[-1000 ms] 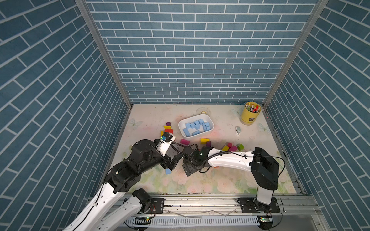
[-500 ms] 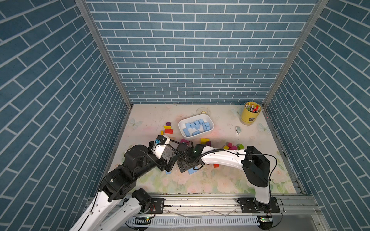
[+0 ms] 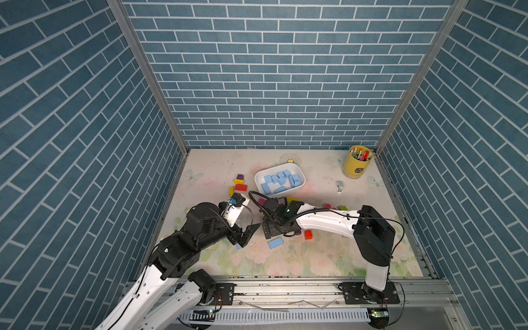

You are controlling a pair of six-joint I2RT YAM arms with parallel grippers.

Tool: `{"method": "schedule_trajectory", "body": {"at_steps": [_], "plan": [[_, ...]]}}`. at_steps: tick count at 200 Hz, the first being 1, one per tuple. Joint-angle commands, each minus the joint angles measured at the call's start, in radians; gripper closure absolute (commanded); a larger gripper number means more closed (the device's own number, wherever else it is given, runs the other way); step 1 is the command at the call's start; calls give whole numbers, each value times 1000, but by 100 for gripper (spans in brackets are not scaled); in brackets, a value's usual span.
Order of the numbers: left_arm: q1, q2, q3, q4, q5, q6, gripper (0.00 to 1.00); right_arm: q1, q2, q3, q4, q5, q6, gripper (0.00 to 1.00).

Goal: Pick out the blue building blocks
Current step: Pick up the building block from the center of the board.

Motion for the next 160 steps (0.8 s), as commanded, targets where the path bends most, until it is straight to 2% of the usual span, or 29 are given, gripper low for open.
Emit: {"method": "schedule_trajectory", "body": {"at_steps": [1,56,160], "plan": [[7,-27,26,-16,-25,13,1,10,-59,-29,-11,32,43,1],[10,-76,16,-15,-99,17,1,74,-59,-68,-28,54,50,3],[13,-65,16,-15,-95,16,1,122,31,-39,-28,9,47,7]]}}
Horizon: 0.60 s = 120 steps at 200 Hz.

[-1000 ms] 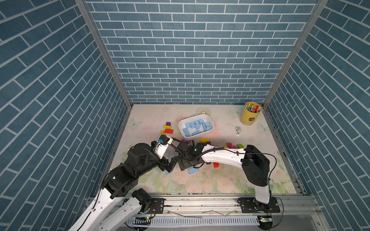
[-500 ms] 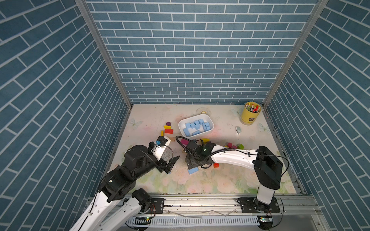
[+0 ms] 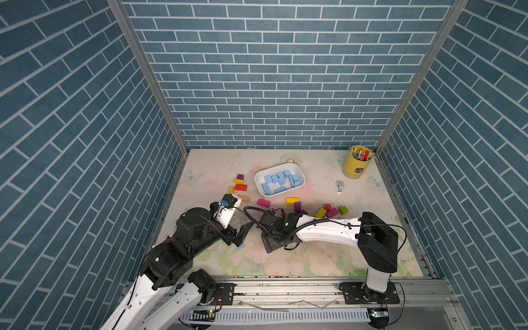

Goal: Pick out the blue building blocks
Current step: Pick up the building block from the center of the board.

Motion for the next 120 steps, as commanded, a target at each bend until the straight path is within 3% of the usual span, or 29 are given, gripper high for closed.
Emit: {"method": "schedule_trajectory", "body": {"at_steps": [1,61,120], "plan": [[7,1,16,-9,-8,12,1,6,34,19,-22,-11,40,7],[7,5,16,-11,-6,12,1,7,74,43,-20,-33,36,15],[7,8,17,-13,-4,12,0,7,92,55,-16,-48,35,31]]}}
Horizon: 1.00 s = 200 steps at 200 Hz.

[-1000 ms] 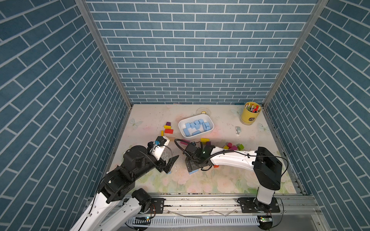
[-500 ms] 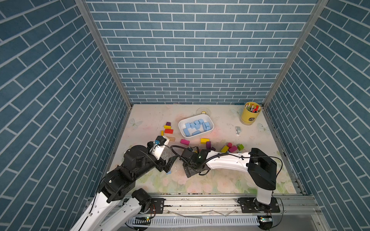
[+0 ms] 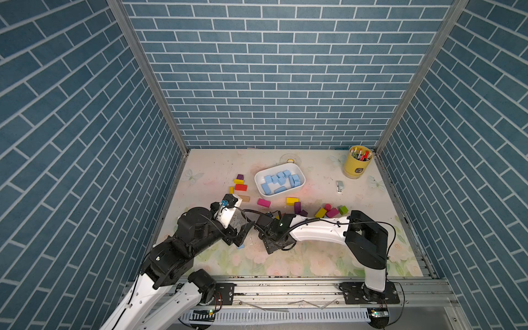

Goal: Pick out the blue building blocks
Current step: Pick up the building block from the center of the board.

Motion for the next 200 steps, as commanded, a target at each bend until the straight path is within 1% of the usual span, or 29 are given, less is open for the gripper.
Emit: {"method": "schedule_trajectory", "body": {"at_steps": [1,42,89,126,155,179,200], "plan": [[6,3,17,-8,-4,12,1,4,14,28,-17,-6,34,32],[7,3,17,-8,-5,12,1,3,0,26,-18,13,38,40],[9,0,18,-9,-4,12,1,-24,-61,26,-30,42,19,42],[8,-12,17,-7,-8,13,1,-82,-116,60,-58,85,-36,43],[9,-20,16,-8,-7,12,1,-145,-130,119,-67,93,-94,43],[9,-21,16,-7,-7,12,1,-202,-118,193,-77,104,-154,43],[8,-23,16,-8,-6,14,1,-257,-72,277,-93,104,-198,43]]}}
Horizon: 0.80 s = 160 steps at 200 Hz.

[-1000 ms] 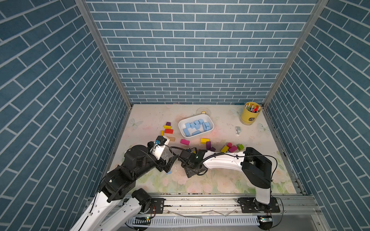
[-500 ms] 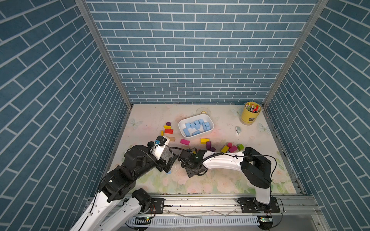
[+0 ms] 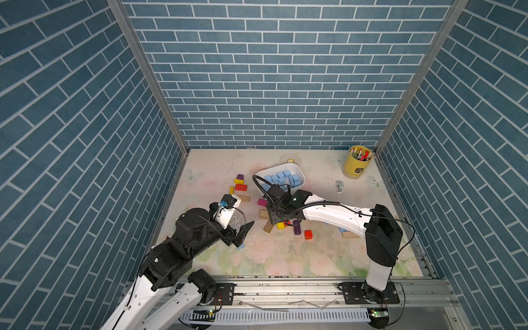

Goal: Pick out the blue building blocks
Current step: Pick up the building block from the center of the board, then place the building block in the storage box.

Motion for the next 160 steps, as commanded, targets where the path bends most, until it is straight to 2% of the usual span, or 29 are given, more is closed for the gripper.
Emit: {"method": "schedule_trajectory", "body": {"at_steps": [1,81,120,160], "plan": [[7,-10,16,-7,-6,14,1,-52,30,91,-49,33,-80,43],[8,-7,16,-7,-9,14,1,-186,330,504,-158,-54,-175,43],[9,0,15,-7,-8,15,1,-209,446,611,-194,-84,-182,41],[10,13,16,-9,-10,16,1,-221,509,652,-197,-108,-179,38]]}}
